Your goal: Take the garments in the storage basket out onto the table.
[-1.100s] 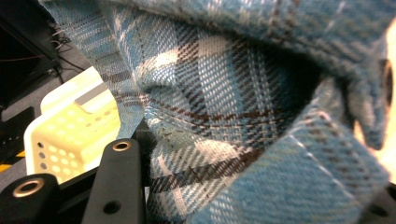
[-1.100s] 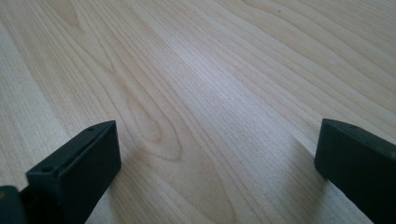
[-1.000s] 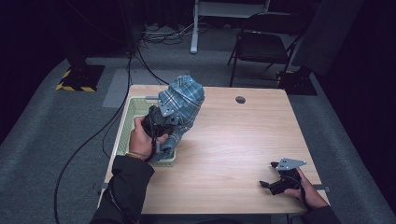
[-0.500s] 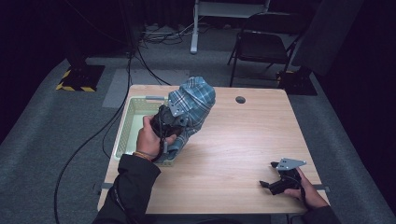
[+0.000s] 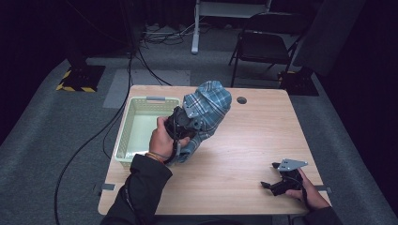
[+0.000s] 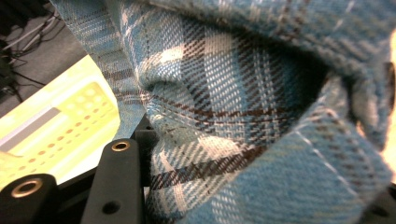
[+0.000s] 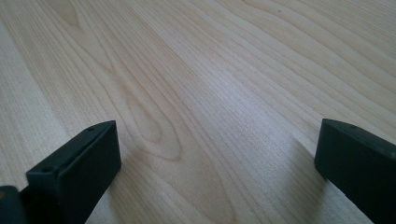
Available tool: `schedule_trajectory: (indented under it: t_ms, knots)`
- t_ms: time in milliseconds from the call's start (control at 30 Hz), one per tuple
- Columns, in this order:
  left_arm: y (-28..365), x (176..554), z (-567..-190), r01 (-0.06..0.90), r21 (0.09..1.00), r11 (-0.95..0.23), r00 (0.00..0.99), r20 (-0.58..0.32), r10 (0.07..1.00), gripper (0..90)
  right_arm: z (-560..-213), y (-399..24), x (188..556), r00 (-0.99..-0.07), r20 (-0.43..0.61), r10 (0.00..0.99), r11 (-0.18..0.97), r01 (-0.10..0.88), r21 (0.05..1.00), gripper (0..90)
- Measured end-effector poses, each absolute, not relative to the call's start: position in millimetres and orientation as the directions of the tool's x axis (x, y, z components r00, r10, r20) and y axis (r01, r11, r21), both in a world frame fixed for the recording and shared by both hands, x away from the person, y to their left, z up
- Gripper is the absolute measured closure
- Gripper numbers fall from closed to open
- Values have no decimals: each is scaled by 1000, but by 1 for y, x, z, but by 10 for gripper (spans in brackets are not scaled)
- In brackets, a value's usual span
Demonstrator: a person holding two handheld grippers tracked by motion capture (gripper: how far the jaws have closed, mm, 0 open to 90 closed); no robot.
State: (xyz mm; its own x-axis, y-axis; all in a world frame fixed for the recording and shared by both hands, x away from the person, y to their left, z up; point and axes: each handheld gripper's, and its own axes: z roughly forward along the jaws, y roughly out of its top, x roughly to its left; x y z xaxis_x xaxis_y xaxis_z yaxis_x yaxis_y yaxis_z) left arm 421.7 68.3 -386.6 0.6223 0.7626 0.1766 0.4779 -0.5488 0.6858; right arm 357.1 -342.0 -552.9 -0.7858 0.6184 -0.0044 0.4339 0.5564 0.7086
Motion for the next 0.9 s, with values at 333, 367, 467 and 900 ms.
schedule_trajectory:
  t_ms: [333, 367, 467, 900]
  knots:
    - [52, 422, -387, 495, 688, -531, 665, 93, 741, 486, -553, -342, 357, -786, -4, 619, 556, 434, 709, 5]
    - [51, 421, -388, 493, 687, -533, 670, 91, 737, 485, -553, -342, 357, -786, -4, 619, 556, 434, 709, 5]
    - [41, 421, -392, 491, 669, -558, 673, 115, 730, 484, -553, -342, 357, -786, -4, 618, 556, 434, 709, 5]
    - [12, 421, -403, 516, 637, -573, 706, 62, 705, 483, -553, -342, 357, -786, -5, 618, 557, 433, 709, 6]
